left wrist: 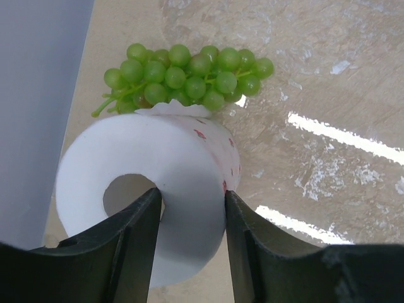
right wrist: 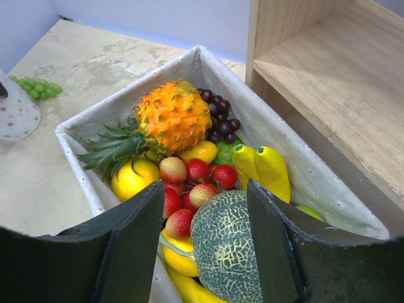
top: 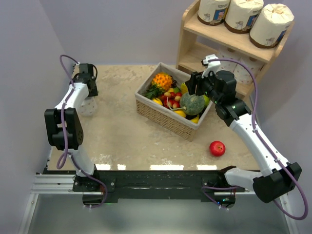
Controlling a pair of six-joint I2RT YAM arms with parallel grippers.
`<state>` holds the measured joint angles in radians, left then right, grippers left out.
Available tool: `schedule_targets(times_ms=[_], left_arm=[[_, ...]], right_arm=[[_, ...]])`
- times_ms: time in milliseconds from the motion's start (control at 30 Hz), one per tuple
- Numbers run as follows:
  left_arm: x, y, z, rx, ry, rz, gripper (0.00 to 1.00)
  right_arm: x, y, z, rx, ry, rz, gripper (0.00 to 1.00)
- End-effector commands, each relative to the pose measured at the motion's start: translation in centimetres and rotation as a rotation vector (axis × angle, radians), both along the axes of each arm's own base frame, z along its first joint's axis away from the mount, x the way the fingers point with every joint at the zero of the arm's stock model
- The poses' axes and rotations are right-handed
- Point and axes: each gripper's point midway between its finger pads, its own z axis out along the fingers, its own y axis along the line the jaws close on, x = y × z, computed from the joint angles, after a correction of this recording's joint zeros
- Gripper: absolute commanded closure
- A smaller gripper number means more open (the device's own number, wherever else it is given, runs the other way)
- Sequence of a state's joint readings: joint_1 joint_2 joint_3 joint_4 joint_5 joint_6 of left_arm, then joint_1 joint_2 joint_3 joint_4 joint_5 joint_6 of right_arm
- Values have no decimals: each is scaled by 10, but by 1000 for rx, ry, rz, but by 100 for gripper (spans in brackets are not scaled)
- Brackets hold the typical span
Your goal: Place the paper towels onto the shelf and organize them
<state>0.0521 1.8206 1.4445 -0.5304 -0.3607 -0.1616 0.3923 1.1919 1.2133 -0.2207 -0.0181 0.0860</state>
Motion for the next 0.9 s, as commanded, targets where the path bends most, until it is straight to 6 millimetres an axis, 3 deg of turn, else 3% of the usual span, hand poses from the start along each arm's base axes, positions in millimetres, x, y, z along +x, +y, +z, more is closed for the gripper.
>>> schedule_targets(times_ms=[0, 267, 400, 633, 867], left_arm=[[-14, -8, 36, -26, -70, -13, 53], [-57, -46, 48, -123, -88, -117, 55], [-81, -89, 39, -176, -31, -244, 55], [-133, -128, 30, -114, 102, -357, 54], [-157, -186, 50, -295, 4, -500, 54]], right_arm=[[-2, -1, 32, 19, -68, 1, 41], [-8, -3, 42, 31, -80, -1, 41], [-9, -2, 40, 39, -68, -3, 40], [-9, -5, 34, 38, -45, -17, 40], [-7, 0, 30, 63, -13, -18, 40]])
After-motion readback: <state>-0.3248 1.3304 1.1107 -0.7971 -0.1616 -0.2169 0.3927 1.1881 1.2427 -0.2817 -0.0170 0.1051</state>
